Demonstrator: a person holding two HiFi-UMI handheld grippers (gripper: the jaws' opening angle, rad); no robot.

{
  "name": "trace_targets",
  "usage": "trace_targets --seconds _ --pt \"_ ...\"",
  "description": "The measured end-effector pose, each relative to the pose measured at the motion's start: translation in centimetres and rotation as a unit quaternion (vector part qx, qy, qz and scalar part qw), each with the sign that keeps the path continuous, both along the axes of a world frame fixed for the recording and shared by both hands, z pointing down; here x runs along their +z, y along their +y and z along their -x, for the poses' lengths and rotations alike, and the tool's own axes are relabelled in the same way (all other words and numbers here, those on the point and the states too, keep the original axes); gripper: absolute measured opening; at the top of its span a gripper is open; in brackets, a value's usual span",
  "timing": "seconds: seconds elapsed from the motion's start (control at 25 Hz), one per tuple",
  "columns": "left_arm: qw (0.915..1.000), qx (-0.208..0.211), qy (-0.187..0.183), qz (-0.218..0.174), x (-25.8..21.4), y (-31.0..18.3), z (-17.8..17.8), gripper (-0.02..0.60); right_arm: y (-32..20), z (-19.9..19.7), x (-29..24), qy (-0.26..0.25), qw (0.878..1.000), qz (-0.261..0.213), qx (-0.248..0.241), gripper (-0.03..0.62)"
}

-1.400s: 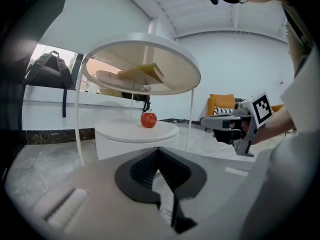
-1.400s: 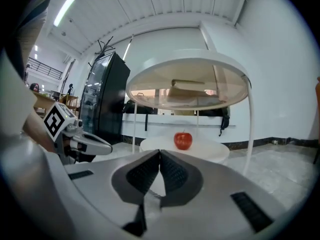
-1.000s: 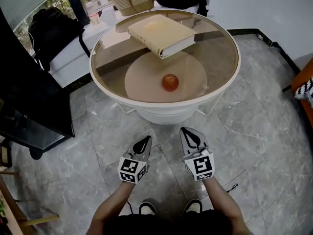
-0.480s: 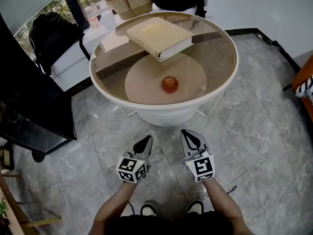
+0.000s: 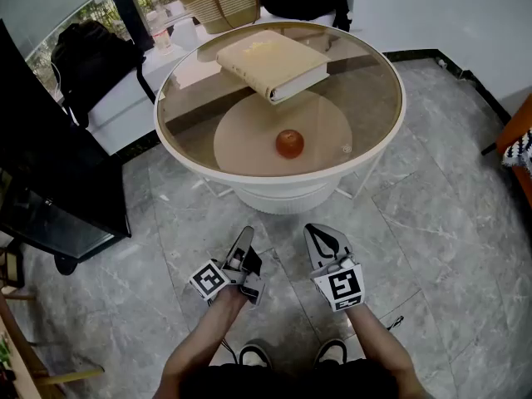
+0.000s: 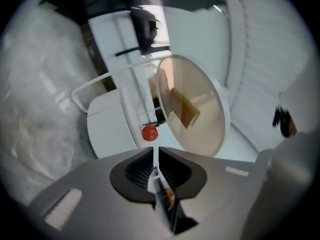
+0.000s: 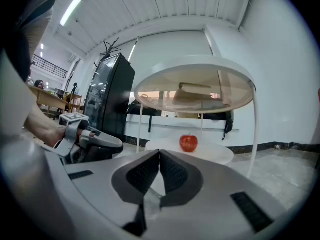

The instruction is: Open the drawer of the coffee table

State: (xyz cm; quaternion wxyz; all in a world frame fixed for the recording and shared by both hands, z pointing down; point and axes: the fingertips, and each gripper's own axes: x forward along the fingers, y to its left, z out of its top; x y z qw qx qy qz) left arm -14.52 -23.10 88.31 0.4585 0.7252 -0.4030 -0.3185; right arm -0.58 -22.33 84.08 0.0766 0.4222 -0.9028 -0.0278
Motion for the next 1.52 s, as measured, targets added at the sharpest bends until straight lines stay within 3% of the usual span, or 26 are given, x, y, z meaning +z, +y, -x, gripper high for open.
trace_targets --seconds 0.04,0.08,0.2,0.32,0.68,0.8,0.92,1.0,1.28,1.52 --pt "0.9973 -0.017 0.07 0.016 0.3 0.0 0.5 0.014 0.0 0.1 0.0 0.0 1.0 0.0 -0.001 0.006" --pt "0.9925 -0.029 0.116 0.026 0.7 0.0 0.9 0.014 0.1 0.1 -0.1 0.001 1.0 -0.001 -0.002 0.006" --pt "0.9853 -0.038 0.163 0.038 1.8 0.4 1.3 0.014 0.4 0.4 -0.3 0.006 1.0 -0.006 -0.008 0.006" --pt "0.9849 -0.036 0.165 0.037 2.1 0.5 1.3 0.014 0.5 0.4 -0.5 0.013 1.0 -0.015 -0.011 0.006" --pt "0.9893 -0.035 0.126 0.064 4.4 0.1 1.5 0.035 0.6 0.2 -0.5 0.015 1.0 -0.018 -0.013 0.006" --pt "0.9871 -0.038 0.132 0.083 6.4 -0.4 1.6 0.146 0.5 0.1 0.0 0.015 1.0 -0.012 -0.012 0.006" --pt "0.9821 -0.045 0.154 0.099 8.3 -1.3 1.9 0.335 0.7 0.3 0.2 0.016 1.0 -0.01 -0.021 0.006" --pt "0.9798 -0.041 0.169 0.098 8.8 -1.9 1.8 0.38 0.7 0.4 0.2 0.017 1.0 -0.011 -0.023 0.006" --pt "0.9787 -0.022 0.185 0.087 11.9 -4.2 0.7 0.39 0.4 0.4 1.2 0.02 0.999 -0.004 -0.032 0.006" --pt "0.9772 -0.056 0.189 0.079 15.1 -6.7 2.0 0.39 -0.3 0.4 2.7 0.018 0.999 0.022 -0.029 0.006"
